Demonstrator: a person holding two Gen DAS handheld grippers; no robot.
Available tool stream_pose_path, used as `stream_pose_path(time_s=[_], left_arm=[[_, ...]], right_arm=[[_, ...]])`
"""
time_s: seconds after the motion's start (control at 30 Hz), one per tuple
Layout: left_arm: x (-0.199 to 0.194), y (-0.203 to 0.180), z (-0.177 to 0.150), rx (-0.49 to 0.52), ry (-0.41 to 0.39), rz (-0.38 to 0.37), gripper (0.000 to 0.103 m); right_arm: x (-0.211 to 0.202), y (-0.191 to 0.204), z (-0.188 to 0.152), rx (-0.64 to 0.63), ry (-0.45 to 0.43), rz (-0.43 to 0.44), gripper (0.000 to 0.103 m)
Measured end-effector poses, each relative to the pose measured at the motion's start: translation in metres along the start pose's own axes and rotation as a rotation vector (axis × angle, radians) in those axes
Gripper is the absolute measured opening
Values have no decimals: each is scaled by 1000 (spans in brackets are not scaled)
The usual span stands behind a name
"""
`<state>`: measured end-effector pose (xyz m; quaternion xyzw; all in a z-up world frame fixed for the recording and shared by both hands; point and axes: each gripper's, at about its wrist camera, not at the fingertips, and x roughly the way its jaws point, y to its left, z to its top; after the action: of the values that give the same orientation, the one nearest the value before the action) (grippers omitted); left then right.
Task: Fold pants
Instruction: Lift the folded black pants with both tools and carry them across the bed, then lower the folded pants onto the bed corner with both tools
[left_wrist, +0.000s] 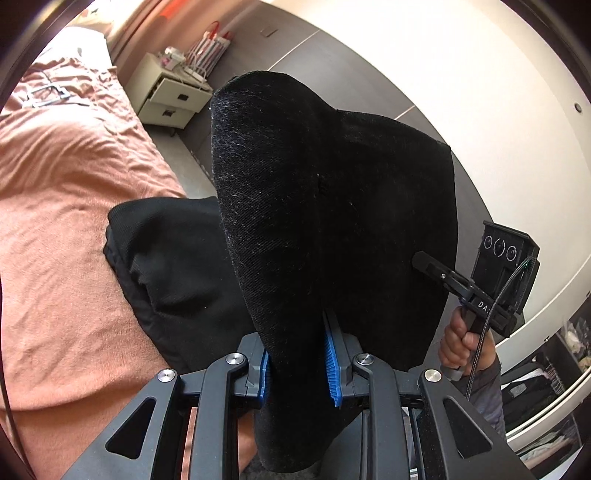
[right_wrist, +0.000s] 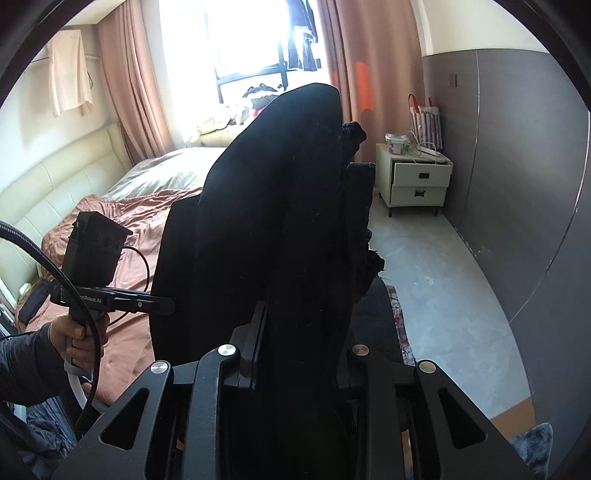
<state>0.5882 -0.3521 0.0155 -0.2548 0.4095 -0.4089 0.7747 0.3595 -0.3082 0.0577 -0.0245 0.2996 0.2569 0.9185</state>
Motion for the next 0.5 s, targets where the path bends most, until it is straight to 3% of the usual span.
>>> stream_pose_path(time_s=[0.5], left_arm=[[45, 57, 13, -113, 16, -20, 26]], right_arm=[[-9, 41, 13, -7, 164, -39, 22]])
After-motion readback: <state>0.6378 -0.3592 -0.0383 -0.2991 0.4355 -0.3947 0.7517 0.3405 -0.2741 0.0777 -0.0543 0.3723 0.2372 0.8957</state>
